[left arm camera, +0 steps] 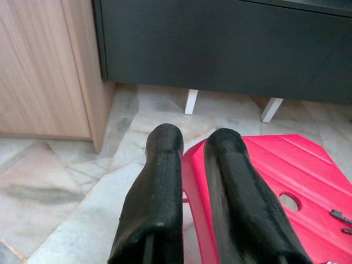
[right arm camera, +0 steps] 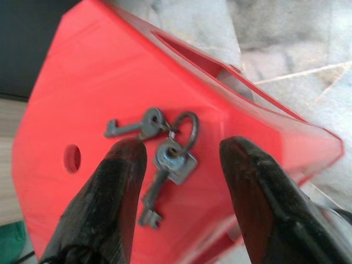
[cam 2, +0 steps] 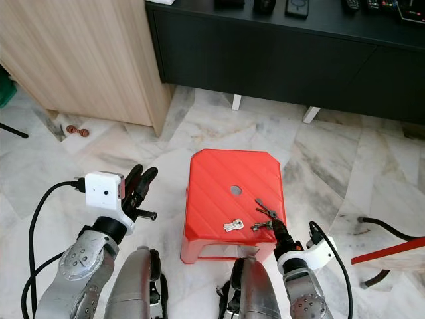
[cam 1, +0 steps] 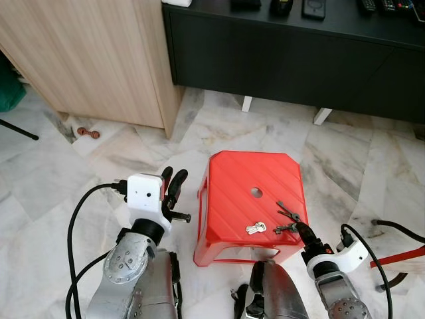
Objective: Hang keys on a hook
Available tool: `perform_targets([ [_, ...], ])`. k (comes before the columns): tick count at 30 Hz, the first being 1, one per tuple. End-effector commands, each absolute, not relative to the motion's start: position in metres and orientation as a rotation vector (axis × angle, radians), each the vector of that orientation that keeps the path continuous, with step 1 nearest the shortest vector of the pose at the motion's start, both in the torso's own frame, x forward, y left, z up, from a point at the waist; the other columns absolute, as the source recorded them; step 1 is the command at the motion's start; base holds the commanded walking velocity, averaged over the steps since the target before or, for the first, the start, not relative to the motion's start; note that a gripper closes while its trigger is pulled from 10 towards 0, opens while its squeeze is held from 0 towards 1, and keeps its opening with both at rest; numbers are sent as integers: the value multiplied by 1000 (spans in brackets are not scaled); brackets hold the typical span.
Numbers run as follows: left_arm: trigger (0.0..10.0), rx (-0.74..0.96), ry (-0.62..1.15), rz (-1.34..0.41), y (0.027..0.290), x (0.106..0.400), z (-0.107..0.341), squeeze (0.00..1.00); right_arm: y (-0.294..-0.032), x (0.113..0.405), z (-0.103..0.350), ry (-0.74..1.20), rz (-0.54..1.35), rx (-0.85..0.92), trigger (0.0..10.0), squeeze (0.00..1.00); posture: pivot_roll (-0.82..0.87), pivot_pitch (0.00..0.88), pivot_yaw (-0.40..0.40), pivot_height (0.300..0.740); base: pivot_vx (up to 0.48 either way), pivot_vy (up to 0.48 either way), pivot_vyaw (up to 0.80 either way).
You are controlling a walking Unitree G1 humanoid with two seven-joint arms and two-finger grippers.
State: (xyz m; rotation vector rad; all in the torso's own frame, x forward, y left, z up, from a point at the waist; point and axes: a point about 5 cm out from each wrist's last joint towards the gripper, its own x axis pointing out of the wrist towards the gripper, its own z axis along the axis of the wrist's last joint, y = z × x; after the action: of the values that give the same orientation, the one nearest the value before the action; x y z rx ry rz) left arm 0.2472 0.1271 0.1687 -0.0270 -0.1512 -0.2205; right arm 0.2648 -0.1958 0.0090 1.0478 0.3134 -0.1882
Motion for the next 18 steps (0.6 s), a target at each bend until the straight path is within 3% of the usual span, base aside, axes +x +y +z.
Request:
perform_targets([
  [1,10000,-13,-130,-231,125,246,163,0,-199,258,-1,330,-220,1056,10000,0,194,304,-71,635,0,0,0],
  [18,10000,12,-129,-248,125,245,163,0,-199,260,-17,352,-272,1048,10000,0,204,303,-62,635,0,0,0],
])
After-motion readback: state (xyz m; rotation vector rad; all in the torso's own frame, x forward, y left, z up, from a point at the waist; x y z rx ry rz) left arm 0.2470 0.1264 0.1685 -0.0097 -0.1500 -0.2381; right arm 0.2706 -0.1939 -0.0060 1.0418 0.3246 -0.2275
